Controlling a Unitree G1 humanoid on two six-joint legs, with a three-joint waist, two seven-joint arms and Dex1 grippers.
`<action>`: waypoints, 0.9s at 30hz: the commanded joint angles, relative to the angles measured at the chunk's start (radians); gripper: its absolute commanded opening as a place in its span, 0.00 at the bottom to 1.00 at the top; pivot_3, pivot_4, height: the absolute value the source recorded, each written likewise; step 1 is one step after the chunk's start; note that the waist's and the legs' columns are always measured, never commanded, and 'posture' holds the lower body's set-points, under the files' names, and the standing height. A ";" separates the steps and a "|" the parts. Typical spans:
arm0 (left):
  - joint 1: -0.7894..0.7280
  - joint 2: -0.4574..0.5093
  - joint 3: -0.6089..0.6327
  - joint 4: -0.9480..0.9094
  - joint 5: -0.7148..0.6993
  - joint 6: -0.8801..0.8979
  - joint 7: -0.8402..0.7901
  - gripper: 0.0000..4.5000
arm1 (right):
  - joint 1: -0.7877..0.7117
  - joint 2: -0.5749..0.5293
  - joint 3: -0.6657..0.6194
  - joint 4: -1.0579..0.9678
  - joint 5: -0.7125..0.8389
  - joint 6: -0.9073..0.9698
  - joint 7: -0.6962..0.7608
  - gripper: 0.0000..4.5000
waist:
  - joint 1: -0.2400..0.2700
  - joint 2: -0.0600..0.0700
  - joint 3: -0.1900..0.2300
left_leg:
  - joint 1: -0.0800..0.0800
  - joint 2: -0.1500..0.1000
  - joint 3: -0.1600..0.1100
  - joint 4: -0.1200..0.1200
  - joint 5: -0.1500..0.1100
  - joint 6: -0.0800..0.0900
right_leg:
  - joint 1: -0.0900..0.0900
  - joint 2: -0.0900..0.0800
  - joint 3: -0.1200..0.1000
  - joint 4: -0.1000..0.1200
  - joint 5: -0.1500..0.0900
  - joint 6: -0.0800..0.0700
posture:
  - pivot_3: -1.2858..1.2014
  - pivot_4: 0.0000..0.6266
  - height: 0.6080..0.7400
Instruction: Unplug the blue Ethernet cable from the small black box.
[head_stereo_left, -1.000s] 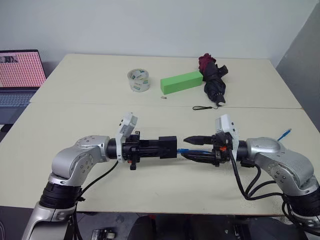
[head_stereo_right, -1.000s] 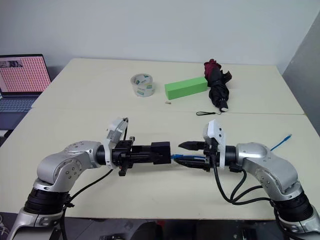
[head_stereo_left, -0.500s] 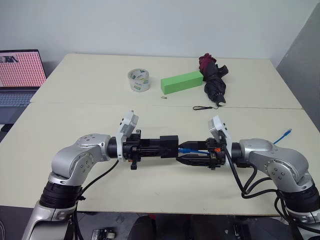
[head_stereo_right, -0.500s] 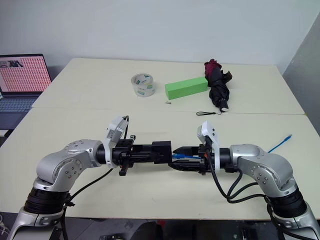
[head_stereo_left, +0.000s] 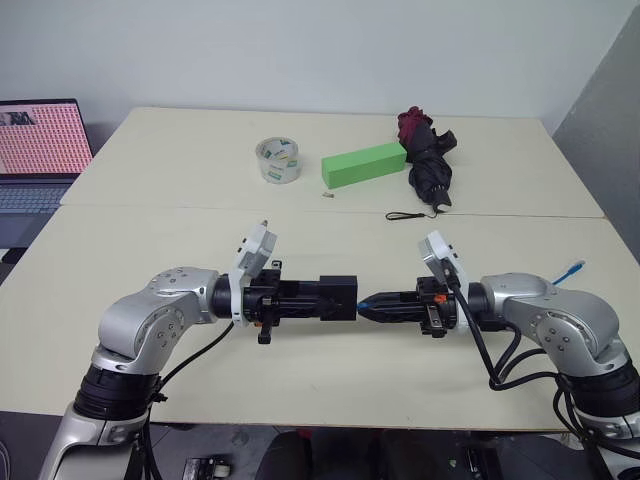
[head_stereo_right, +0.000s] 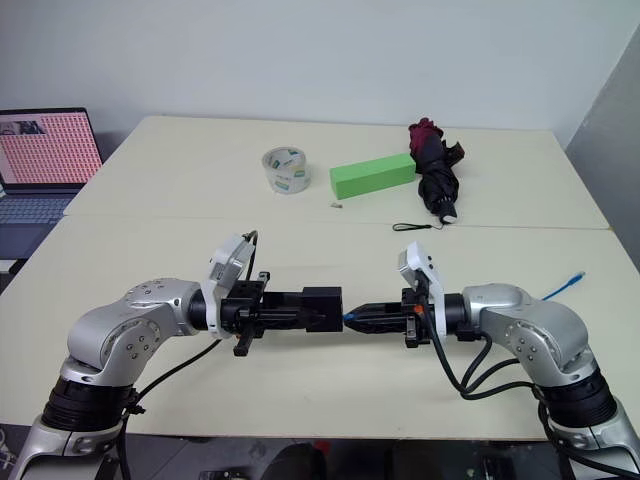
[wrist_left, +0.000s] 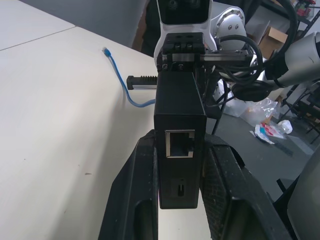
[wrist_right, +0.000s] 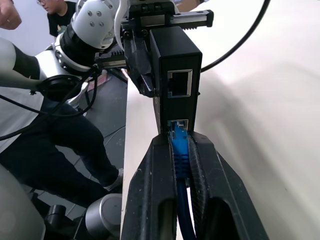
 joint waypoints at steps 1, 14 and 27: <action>0.012 0.018 0.003 -0.037 0.000 -0.020 -0.014 0.17 | -0.021 -0.014 -0.016 -0.009 0.005 0.004 0.019 0.01 | 0.000 0.000 0.000 | 0.000 0.000 0.000 0.000 0.000 0.000 | 0.000 0.000 0.000 0.000 0.000 0.000 | 0.52 0.24 1.00; 0.066 0.074 0.029 -0.024 0.024 -0.035 -0.022 0.17 | -0.008 -0.078 -0.002 0.003 -0.066 -0.019 0.065 0.01 | 0.000 0.000 0.000 | 0.000 0.000 0.000 0.000 -0.001 0.002 | 0.000 0.000 0.000 0.000 0.000 0.000 | 0.52 0.24 1.00; 0.129 0.044 0.089 0.003 0.106 -0.128 0.124 0.17 | -0.091 0.125 0.040 0.411 -0.566 -0.449 -0.366 0.01 | -0.003 0.000 0.000 | 0.001 0.000 0.001 0.000 -0.002 0.003 | -0.001 0.000 0.002 0.001 0.000 0.000 | 0.52 0.24 1.00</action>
